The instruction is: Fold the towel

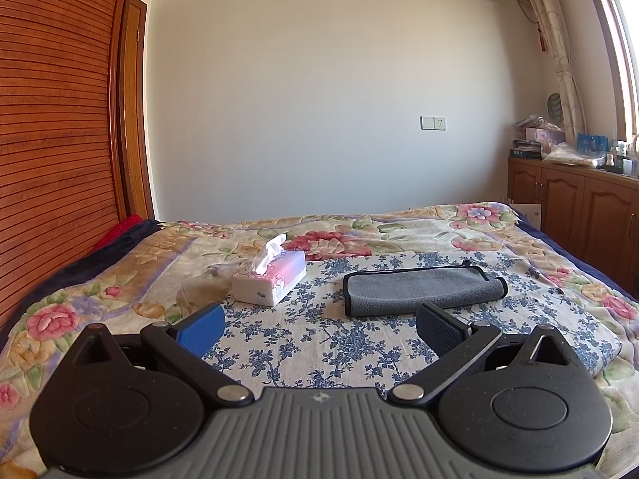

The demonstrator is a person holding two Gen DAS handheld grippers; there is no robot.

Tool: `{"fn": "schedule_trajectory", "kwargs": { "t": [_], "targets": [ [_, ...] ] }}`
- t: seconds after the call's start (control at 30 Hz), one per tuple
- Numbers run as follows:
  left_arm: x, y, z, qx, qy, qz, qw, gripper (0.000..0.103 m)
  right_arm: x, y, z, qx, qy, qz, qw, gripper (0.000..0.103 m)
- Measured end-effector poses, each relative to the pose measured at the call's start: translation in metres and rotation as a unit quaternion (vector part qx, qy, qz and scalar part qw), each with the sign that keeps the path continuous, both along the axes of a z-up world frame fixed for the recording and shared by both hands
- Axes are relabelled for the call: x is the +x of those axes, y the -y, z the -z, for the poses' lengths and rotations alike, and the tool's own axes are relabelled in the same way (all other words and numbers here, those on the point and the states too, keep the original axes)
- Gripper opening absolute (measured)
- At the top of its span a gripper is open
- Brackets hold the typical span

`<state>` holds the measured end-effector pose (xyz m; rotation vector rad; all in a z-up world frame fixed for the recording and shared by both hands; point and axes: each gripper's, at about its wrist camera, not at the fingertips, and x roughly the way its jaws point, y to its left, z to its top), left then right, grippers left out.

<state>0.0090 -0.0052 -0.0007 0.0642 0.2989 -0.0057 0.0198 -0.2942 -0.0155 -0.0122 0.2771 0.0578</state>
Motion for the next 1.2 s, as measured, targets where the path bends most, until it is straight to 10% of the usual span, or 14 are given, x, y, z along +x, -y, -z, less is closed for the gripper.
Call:
{"fn": "schedule_trajectory", "kwargs": {
  "t": [1.2],
  "targets": [
    [0.0008,-0.0013,0.0004,0.005,0.001,0.0,1.0,0.103,0.0004,-0.0013,0.0006,-0.003,-0.002,-0.001,1.0,0.103]
  ]
}}
